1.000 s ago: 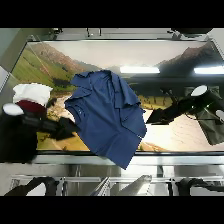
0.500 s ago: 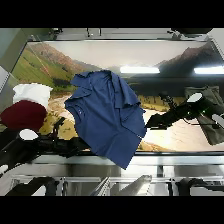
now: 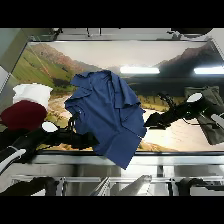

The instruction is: Fold the shirts.

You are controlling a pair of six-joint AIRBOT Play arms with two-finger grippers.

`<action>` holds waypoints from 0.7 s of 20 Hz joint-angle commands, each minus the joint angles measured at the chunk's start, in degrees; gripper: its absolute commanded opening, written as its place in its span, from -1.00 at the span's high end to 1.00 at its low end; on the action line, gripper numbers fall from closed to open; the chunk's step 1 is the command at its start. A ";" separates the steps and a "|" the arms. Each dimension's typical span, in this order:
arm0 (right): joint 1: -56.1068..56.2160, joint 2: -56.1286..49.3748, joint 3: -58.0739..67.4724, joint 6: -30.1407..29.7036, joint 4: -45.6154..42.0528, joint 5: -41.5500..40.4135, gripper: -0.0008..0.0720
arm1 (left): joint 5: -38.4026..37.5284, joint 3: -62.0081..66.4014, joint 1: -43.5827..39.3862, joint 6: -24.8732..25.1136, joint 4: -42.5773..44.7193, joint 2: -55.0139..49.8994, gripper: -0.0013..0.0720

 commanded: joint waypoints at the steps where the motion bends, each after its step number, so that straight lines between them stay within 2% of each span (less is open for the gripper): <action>1: 0.07 -0.11 -0.04 0.07 -1.09 0.55 -0.52 | -2.08 2.01 -1.14 1.09 -0.09 -2.51 0.89; 6: 2.12 -2.93 -0.04 2.25 -2.38 -0.07 -0.49 | -4.24 2.08 -1.14 1.09 -0.24 -2.38 0.89; 7: 3.13 -3.96 -0.04 2.47 -2.32 -0.28 -0.33 | -4.35 2.08 -1.14 1.11 -0.22 -2.40 0.89; 11: 7.02 -6.19 -0.02 2.40 0.02 -4.02 -0.32 | -4.59 2.10 -1.14 1.11 -0.22 -2.38 0.89; 12: 7.32 -6.19 0.02 2.40 1.88 -4.72 -0.25 | -4.66 2.10 -1.14 1.11 -0.22 -2.38 0.89; 14: 7.28 -6.16 0.48 2.14 4.39 -5.51 0.55 | -4.92 2.10 -1.11 1.14 -0.20 -2.38 0.89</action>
